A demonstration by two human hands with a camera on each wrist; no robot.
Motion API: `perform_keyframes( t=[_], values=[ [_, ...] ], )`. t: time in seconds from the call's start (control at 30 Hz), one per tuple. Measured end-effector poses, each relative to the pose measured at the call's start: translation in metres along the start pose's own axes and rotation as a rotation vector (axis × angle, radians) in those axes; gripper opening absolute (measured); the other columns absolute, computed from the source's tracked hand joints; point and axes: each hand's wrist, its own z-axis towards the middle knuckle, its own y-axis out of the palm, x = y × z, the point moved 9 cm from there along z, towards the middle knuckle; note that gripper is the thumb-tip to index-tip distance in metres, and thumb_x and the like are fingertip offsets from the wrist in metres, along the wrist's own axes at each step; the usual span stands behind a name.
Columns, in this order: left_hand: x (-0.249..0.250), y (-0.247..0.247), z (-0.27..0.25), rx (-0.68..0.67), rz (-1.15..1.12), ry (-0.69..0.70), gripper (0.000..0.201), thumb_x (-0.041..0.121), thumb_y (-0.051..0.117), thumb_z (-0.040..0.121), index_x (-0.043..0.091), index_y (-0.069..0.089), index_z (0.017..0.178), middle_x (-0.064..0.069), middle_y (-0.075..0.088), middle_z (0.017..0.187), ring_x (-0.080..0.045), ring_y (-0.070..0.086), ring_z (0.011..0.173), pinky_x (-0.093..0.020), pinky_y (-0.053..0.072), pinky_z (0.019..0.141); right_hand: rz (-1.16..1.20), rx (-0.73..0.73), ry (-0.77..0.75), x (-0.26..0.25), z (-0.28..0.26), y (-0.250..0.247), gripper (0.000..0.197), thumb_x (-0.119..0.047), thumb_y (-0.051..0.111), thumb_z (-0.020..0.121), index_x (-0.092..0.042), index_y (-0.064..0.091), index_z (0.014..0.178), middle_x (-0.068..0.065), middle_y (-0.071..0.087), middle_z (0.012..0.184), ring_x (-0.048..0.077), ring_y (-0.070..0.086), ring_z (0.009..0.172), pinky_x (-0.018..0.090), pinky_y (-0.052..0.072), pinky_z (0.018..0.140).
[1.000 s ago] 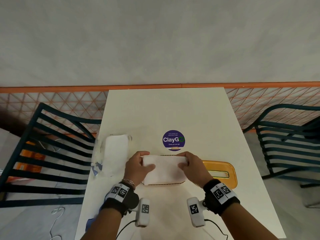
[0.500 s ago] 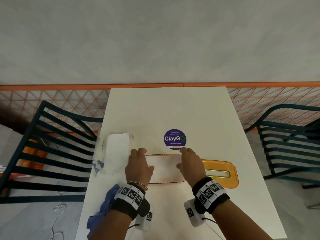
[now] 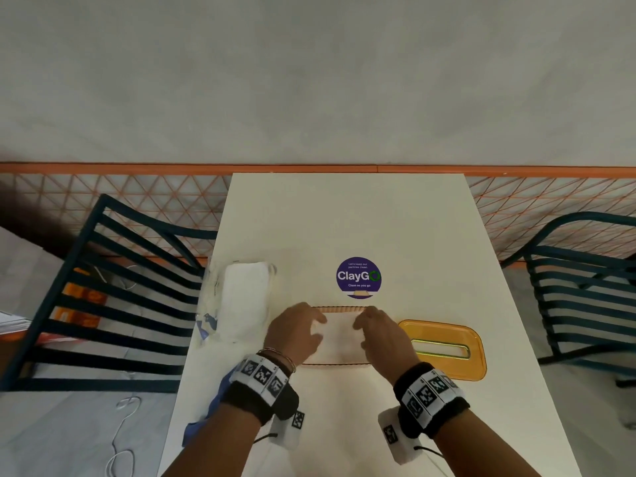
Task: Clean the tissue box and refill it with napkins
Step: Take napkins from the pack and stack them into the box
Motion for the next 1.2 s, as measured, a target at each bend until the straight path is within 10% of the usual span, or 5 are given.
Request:
perform_keyframes(
  t=[0.17, 0.33, 0.67, 0.9, 1.2],
  values=[
    [-0.098, -0.070, -0.003, 0.358, -0.125, -0.370, 0.025, 0.027, 0.066, 0.090, 0.025, 0.072, 0.114, 0.002, 0.072, 0.115, -0.019, 0.066, 0.105, -0.035, 0.053, 0.092, 0.150, 0.163, 0.174, 0.024, -0.007, -0.015, 0.043, -0.015, 0.078, 0.085, -0.017, 0.065, 0.126, 0.004, 0.064, 0.117, 0.022, 0.063, 0.105, 0.028, 0.057, 0.080],
    [-0.180, -0.044, -0.002, 0.137, -0.165, -0.719, 0.088, 0.042, 0.084, 0.076, 0.006, 0.044, 0.146, -0.017, 0.055, 0.142, -0.036, 0.053, 0.132, -0.046, 0.048, 0.106, 0.210, 0.129, 0.250, 0.030, -0.009, -0.006, 0.047, -0.011, 0.072, 0.089, -0.012, 0.060, 0.135, 0.008, 0.062, 0.123, 0.026, 0.066, 0.106, 0.033, 0.059, 0.087],
    [-0.201, -0.021, -0.006, 0.191, -0.310, -0.849, 0.101, 0.041, 0.092, 0.066, 0.009, 0.041, 0.147, -0.017, 0.054, 0.143, -0.039, 0.053, 0.130, -0.049, 0.048, 0.105, 0.220, 0.096, 0.253, 0.032, -0.010, -0.004, 0.051, -0.007, 0.070, 0.089, -0.013, 0.058, 0.138, 0.006, 0.061, 0.126, 0.026, 0.066, 0.110, 0.032, 0.058, 0.090],
    [-0.216, -0.012, 0.003, 0.084, -0.265, -0.894, 0.110, 0.075, 0.082, 0.054, 0.007, 0.055, 0.135, -0.018, 0.062, 0.133, -0.039, 0.061, 0.120, -0.051, 0.054, 0.098, 0.247, 0.081, 0.243, 0.036, -0.012, -0.001, 0.061, 0.002, 0.071, 0.083, -0.016, 0.057, 0.141, 0.005, 0.061, 0.128, 0.025, 0.065, 0.112, 0.031, 0.056, 0.091],
    [-0.200, -0.031, 0.003, 0.196, -0.189, -0.857, 0.094, 0.053, 0.090, 0.062, 0.010, 0.052, 0.136, -0.013, 0.057, 0.134, -0.034, 0.059, 0.122, -0.051, 0.051, 0.102, 0.293, 0.074, 0.246, 0.041, -0.012, 0.003, 0.064, 0.004, 0.072, 0.082, -0.017, 0.058, 0.140, 0.004, 0.063, 0.129, 0.025, 0.066, 0.112, 0.037, 0.059, 0.095]
  ],
)
